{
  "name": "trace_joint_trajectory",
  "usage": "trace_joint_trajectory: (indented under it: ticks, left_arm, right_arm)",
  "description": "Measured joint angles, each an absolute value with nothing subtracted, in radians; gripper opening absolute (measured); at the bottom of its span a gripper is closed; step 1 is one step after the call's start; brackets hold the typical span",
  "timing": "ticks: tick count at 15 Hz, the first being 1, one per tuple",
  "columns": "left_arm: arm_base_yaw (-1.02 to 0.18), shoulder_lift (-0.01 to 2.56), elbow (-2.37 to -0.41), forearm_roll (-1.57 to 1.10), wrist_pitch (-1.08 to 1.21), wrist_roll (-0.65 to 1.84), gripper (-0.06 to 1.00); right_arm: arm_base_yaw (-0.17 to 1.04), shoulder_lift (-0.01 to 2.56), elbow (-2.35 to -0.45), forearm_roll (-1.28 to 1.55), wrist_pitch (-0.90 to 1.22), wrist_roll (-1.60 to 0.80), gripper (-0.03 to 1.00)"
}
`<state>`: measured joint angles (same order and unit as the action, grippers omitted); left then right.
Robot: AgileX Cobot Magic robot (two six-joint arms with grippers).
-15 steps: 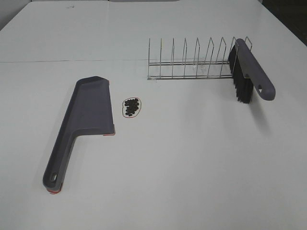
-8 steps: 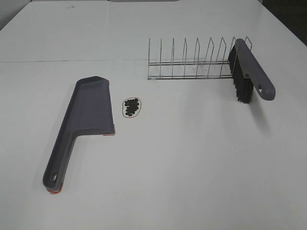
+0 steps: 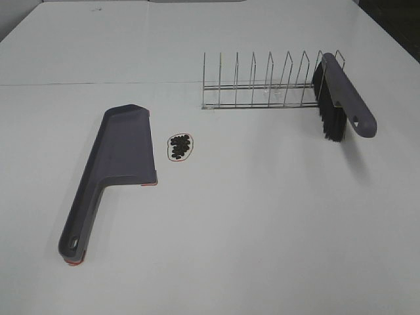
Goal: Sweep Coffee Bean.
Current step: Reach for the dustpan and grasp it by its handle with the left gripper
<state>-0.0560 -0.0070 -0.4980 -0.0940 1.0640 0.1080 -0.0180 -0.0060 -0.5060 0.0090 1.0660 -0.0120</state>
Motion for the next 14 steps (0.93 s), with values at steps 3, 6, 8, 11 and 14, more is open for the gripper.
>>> trace_joint_trajectory:
  ticks: [3, 6, 8, 11, 14]
  left_arm:
    - [-0.056, -0.007, -0.498, -0.094, 1.064, 0.108, 0.65]
    - [-0.056, -0.007, -0.498, -0.094, 1.064, 0.108, 0.65]
    - [-0.056, -0.007, -0.498, -0.094, 1.064, 0.108, 0.65]
    - [-0.056, -0.007, -0.498, -0.094, 1.064, 0.108, 0.65]
    - [-0.056, -0.007, -0.498, -0.094, 1.064, 0.108, 0.65]
  right_arm:
    - [-0.018, -0.006, -0.506, 0.009, 1.066, -0.012, 0.7]
    - [-0.018, -0.006, -0.506, 0.009, 1.066, -0.012, 0.7]
    - [-0.018, -0.006, -0.506, 0.009, 1.066, -0.012, 0.7]
    - [-0.018, -0.006, -0.506, 0.009, 1.066, -0.012, 0.7]
    - [-0.018, -0.006, -0.506, 0.009, 1.066, -0.012, 0.7]
